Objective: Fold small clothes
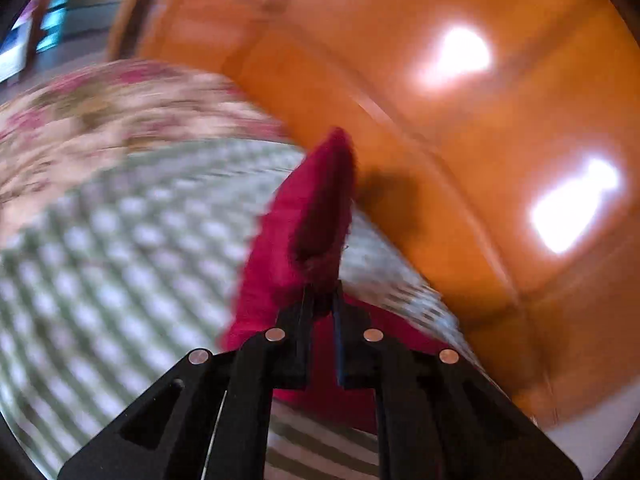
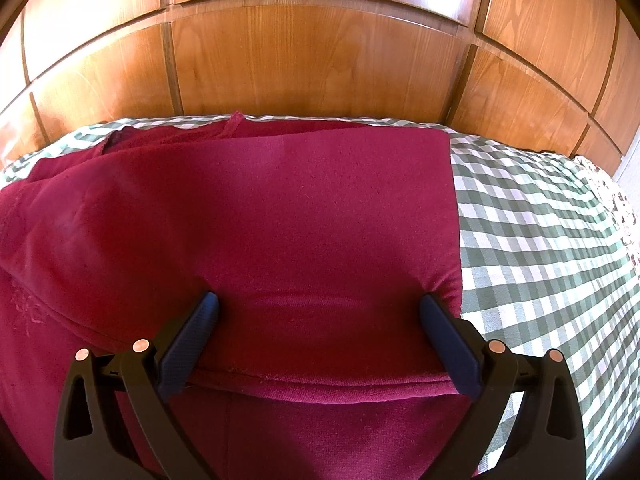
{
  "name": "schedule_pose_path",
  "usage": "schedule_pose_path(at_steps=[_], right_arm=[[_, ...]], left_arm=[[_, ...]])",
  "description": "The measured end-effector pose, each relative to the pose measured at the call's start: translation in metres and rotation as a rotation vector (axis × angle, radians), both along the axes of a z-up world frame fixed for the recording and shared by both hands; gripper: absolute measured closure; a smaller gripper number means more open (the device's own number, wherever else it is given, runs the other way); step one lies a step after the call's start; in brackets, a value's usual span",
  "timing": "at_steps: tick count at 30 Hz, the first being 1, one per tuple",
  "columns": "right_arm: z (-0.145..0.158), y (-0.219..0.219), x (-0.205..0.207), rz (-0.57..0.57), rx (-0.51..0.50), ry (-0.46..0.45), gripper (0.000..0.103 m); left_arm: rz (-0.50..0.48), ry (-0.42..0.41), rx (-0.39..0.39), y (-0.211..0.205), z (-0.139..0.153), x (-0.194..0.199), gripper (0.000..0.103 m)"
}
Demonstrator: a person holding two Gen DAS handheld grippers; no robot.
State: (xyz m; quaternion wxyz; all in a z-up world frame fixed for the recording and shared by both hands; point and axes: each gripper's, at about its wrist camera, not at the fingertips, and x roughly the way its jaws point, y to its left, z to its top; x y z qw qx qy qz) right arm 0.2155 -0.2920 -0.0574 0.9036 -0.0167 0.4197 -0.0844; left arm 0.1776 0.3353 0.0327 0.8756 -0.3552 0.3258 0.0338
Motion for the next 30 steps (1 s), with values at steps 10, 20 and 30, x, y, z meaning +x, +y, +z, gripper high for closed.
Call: schedule_pose_path(at_steps=[10, 20, 30], right_arm=[[0.0, 0.0, 0.0, -0.001, 0.005, -0.002, 0.004], [0.0, -0.002, -0.001, -0.004, 0.028, -0.006, 0.004], [0.043, 0.065, -0.011, 0.223, 0.324, -0.049, 0.043]], left_arm=[[-0.473, -0.038, 0.078, -0.219, -0.003, 0.014, 0.096], [-0.582, 0.046, 0.257, -0.276, -0.05, -0.034, 0.061], [-0.512, 0.071, 0.275, -0.241, -0.084, -0.064, 0.061]])
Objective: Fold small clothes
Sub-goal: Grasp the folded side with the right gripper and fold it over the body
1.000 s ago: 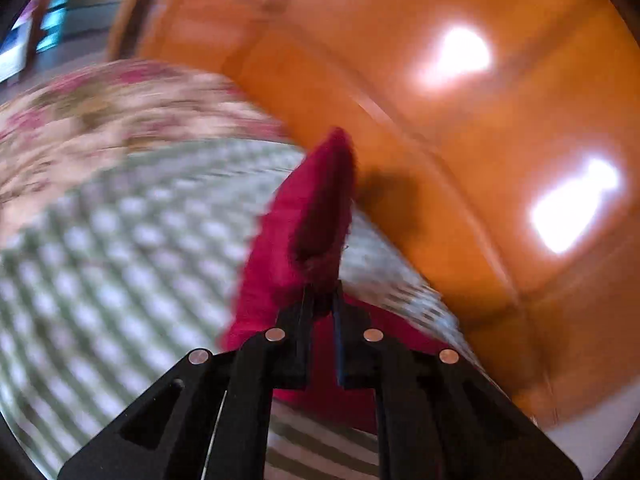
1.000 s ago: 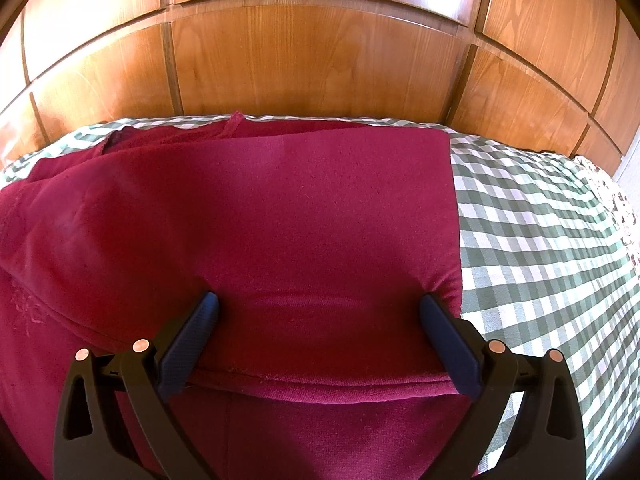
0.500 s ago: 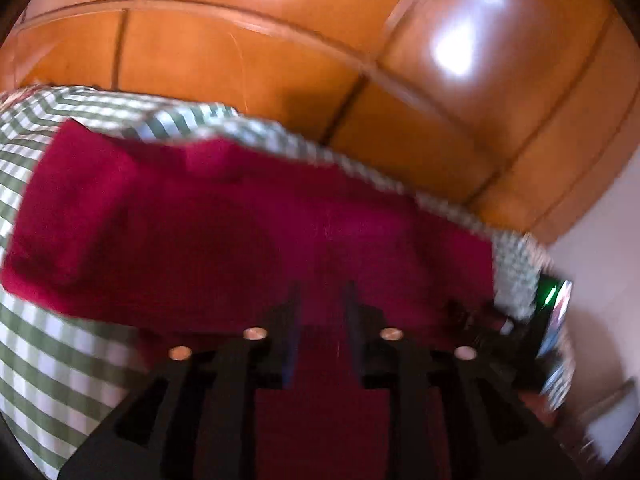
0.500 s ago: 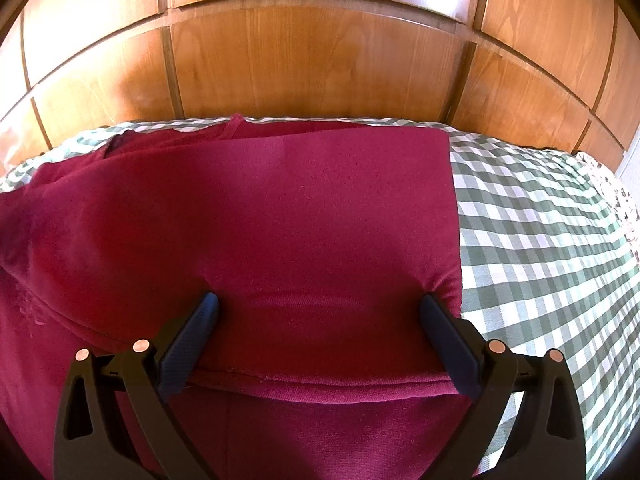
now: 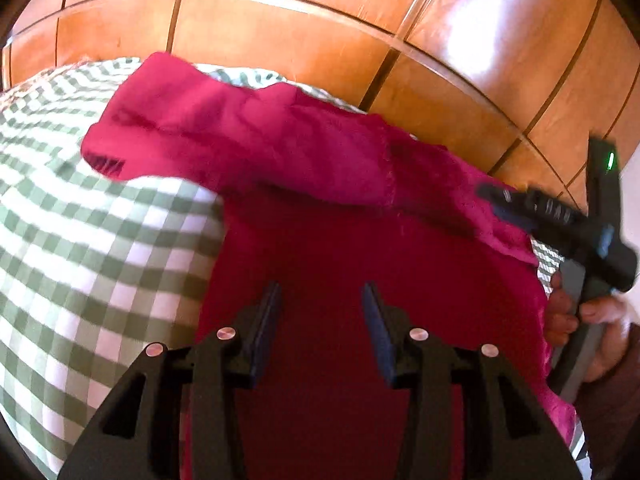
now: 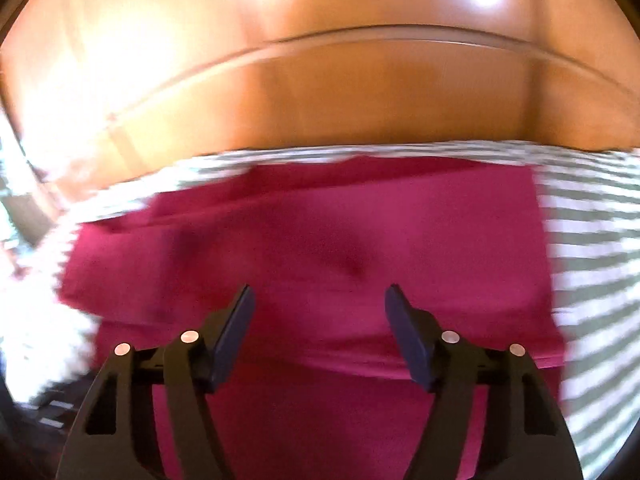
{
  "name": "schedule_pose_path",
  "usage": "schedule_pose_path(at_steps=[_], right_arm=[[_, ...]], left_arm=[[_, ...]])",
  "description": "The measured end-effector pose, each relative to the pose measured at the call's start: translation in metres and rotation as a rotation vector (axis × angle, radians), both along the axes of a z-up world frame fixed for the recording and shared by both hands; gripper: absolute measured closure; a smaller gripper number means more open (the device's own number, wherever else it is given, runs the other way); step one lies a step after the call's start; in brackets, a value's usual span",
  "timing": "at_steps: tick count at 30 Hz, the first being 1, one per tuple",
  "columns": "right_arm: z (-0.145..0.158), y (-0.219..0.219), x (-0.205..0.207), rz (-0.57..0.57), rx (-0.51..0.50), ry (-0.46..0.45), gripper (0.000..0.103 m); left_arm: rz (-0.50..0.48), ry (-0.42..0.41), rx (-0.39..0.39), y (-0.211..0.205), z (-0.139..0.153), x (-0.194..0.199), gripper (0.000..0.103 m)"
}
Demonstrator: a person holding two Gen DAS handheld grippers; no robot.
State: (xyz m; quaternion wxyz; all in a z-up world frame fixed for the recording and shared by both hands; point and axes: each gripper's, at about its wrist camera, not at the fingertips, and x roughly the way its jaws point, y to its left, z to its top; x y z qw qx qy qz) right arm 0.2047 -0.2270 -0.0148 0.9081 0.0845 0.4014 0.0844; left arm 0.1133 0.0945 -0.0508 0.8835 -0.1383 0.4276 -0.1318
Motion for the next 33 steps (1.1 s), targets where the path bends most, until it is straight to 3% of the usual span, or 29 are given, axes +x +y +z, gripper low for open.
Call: schedule_pose_path(at_steps=[2, 5, 8, 10, 11, 18, 21, 26, 33], right_arm=[[0.002, 0.037, 0.005, 0.1, 0.048, 0.017, 0.051], [-0.009, 0.084, 0.018, 0.207, 0.104, 0.089, 0.052], [-0.027, 0.118, 0.033, 0.234, 0.065, 0.147, 0.072], [-0.027, 0.13, 0.036, 0.221, 0.001, 0.142, 0.096], [-0.02, 0.129, 0.036, 0.22, 0.007, 0.132, 0.096], [0.083, 0.064, -0.003, 0.128, 0.09, -0.154, 0.096], [0.098, 0.027, -0.008, 0.051, 0.063, -0.2, 0.096], [0.074, -0.036, -0.006, -0.104, 0.014, -0.15, 0.101], [-0.01, -0.104, -0.002, -0.277, -0.018, 0.046, 0.101]], left_arm=[[-0.004, -0.006, 0.0, 0.002, -0.005, -0.003, 0.061], [0.001, 0.004, -0.032, 0.006, -0.013, -0.001, 0.061], [0.004, 0.002, -0.059, 0.01, -0.018, -0.001, 0.061], [0.0, -0.008, -0.056, 0.011, -0.019, -0.003, 0.061], [0.001, -0.009, -0.058, 0.011, -0.019, -0.003, 0.061], [0.0, -0.014, -0.05, 0.01, -0.02, -0.009, 0.06], [0.002, -0.013, -0.045, 0.007, -0.02, -0.009, 0.06], [0.005, -0.008, -0.035, 0.003, -0.019, -0.008, 0.06], [-0.002, 0.009, 0.019, -0.007, -0.015, -0.006, 0.06]])
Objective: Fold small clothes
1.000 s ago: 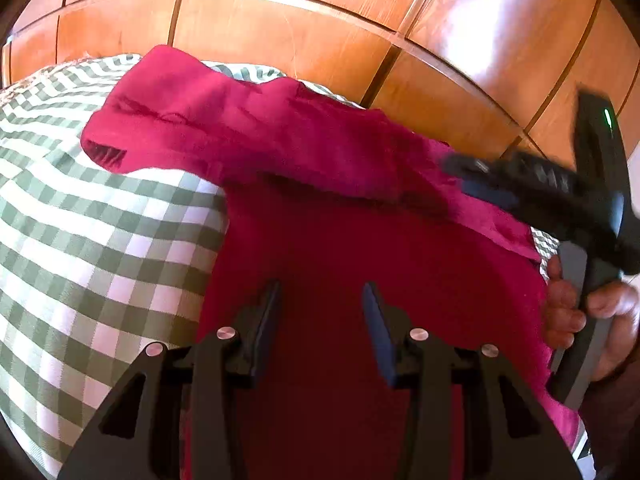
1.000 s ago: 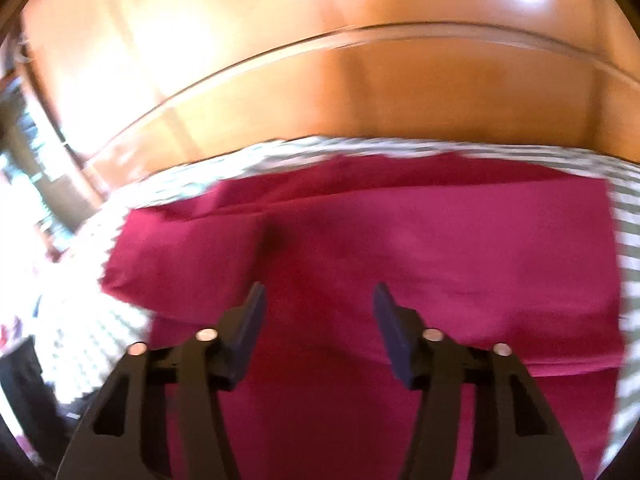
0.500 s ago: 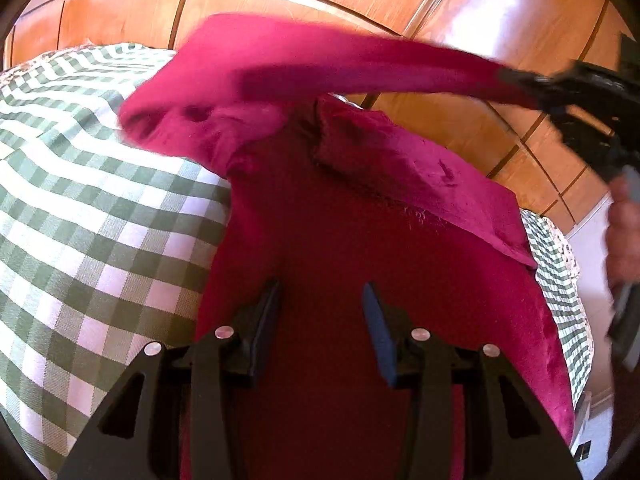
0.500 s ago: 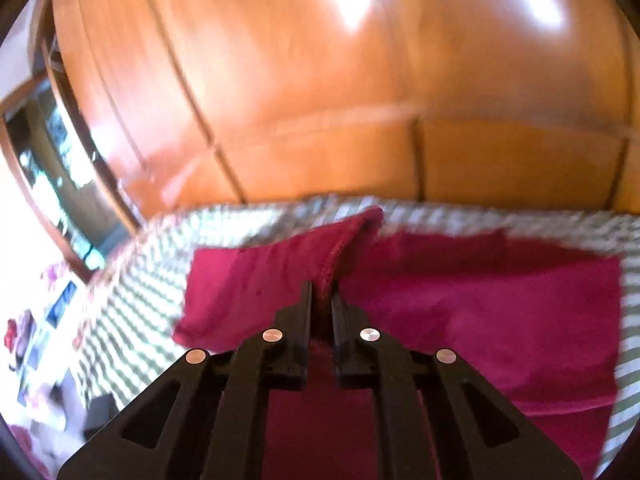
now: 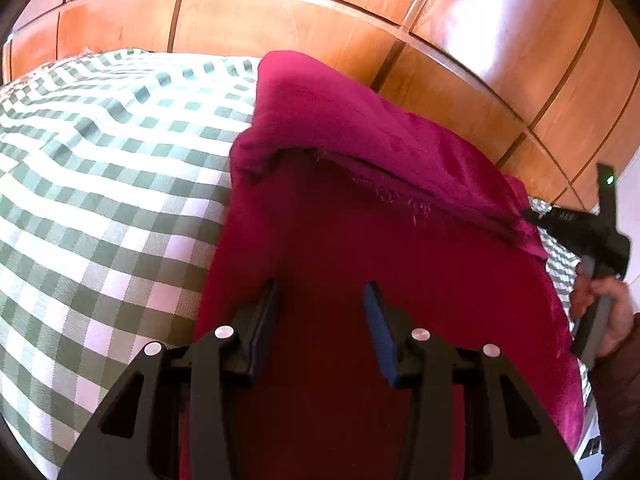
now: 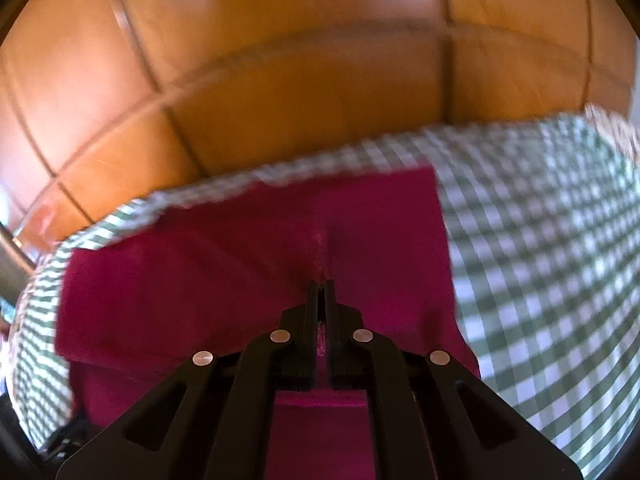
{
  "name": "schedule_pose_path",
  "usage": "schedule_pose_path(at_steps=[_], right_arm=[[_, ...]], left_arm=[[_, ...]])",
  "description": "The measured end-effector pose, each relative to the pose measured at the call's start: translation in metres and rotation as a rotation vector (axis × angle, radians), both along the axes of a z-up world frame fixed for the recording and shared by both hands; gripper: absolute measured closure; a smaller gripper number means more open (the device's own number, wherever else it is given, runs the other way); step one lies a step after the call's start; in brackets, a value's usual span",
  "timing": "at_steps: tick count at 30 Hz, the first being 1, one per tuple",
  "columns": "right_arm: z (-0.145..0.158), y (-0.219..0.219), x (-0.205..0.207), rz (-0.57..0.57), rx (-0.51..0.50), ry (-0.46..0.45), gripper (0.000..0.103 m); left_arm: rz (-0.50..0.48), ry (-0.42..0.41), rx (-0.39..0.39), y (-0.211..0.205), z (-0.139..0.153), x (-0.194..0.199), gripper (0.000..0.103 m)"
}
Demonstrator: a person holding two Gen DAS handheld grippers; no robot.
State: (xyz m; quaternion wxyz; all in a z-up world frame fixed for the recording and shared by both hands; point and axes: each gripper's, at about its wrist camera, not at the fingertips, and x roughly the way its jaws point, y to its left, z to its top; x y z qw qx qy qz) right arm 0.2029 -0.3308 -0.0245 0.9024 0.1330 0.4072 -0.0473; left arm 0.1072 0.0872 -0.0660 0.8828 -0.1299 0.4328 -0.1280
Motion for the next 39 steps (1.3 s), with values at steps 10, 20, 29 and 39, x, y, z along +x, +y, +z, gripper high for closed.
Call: schedule_pose_path(at_steps=[10, 20, 29, 39], right_arm=[[-0.008, -0.015, -0.015, -0.033, -0.023, -0.007, 0.101], [-0.015, -0.015, -0.012, -0.027, -0.035, -0.011, 0.101], [-0.017, -0.016, -0.011, -0.018, -0.031, -0.01, 0.101], [-0.021, -0.006, -0.012, -0.021, -0.147, 0.013, 0.102]], left_arm=[[0.054, 0.01, -0.075, 0.035, 0.034, 0.024, 0.042], [0.141, 0.094, -0.302, 0.075, 0.035, 0.137, 0.037], [0.083, 0.168, -0.34, 0.037, 0.014, 0.203, 0.085], [0.082, 0.003, 0.313, -0.031, 0.018, 0.197, 0.086]])
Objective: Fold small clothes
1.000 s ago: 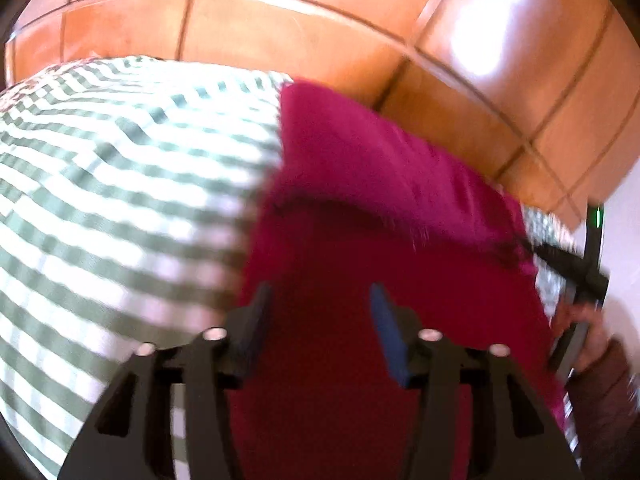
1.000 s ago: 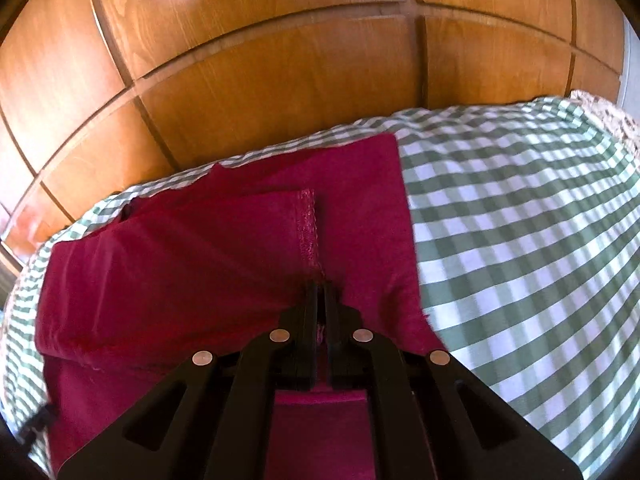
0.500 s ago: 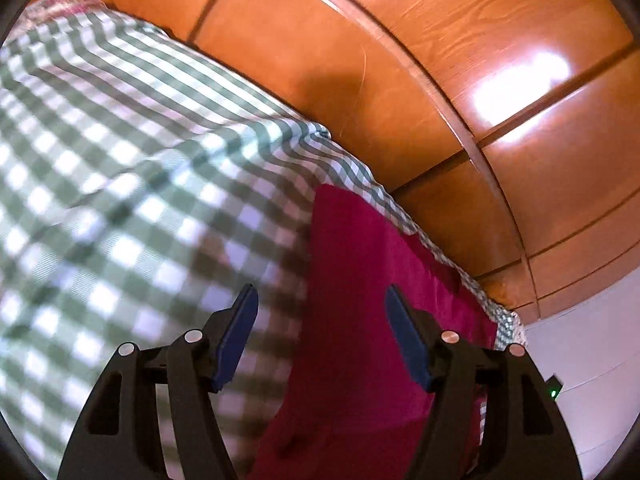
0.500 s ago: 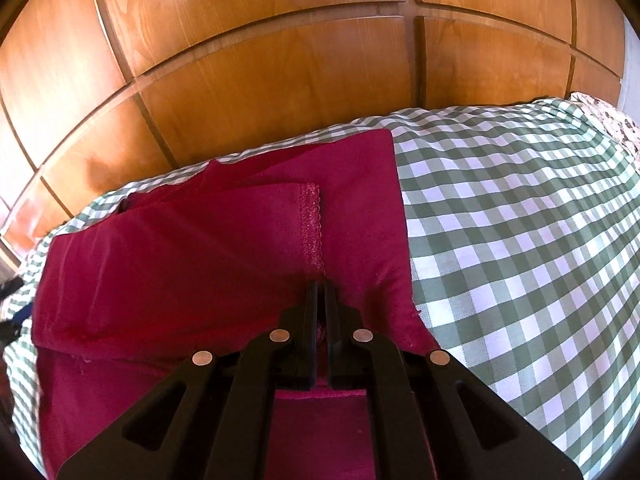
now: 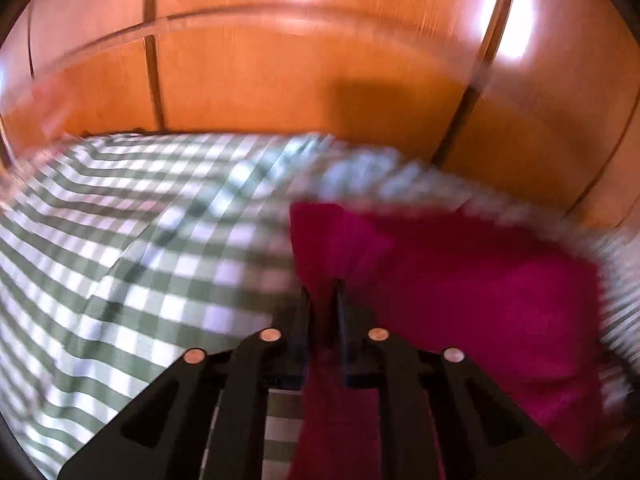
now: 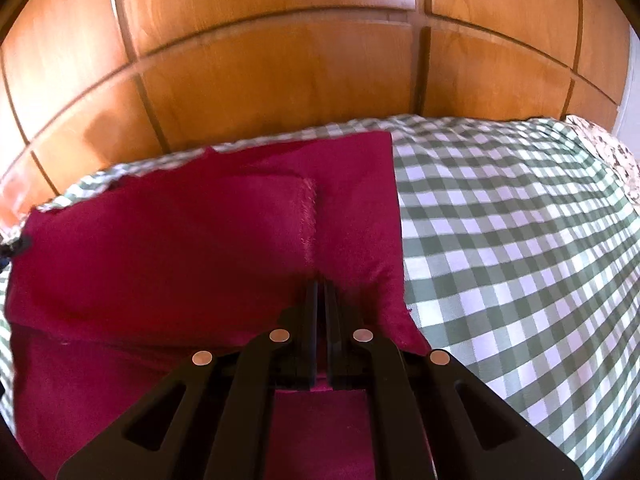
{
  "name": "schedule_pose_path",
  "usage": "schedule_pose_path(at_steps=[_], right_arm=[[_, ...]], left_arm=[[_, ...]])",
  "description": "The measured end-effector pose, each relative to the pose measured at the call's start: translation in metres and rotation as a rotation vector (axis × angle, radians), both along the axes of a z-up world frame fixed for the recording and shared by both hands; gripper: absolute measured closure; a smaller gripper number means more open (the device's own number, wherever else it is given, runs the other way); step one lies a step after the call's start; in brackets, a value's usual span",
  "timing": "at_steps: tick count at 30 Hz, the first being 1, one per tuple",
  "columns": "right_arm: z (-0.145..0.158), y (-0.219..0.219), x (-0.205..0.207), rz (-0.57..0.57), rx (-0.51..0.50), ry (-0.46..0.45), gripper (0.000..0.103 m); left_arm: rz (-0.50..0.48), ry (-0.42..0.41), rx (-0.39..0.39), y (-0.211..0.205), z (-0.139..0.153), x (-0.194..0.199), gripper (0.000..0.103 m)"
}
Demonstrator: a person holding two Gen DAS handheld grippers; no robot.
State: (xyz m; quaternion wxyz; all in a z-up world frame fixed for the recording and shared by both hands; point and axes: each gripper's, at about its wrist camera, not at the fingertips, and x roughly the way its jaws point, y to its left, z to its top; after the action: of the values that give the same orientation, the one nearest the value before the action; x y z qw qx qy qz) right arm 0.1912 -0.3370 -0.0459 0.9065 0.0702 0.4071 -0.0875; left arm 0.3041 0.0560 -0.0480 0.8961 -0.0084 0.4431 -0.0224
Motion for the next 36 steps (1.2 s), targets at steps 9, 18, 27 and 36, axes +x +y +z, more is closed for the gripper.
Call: schedule_pose_path(at_steps=[9, 18, 27, 36], right_arm=[[0.017, -0.01, -0.01, -0.034, 0.03, -0.009, 0.102], [0.047, 0.056, -0.004, 0.157, 0.026, -0.118, 0.037], [-0.005, 0.068, 0.011, 0.207, -0.062, -0.025, 0.035], [-0.005, 0.068, 0.008, 0.207, -0.064, -0.032, 0.033]], left_arm=[[0.029, -0.123, -0.131, 0.02, 0.038, -0.062, 0.058], [-0.148, -0.049, 0.035, -0.039, -0.008, -0.092, 0.05], [-0.134, -0.055, 0.047, -0.039, -0.014, -0.095, 0.047], [-0.019, -0.102, -0.02, -0.022, 0.016, -0.143, 0.039]])
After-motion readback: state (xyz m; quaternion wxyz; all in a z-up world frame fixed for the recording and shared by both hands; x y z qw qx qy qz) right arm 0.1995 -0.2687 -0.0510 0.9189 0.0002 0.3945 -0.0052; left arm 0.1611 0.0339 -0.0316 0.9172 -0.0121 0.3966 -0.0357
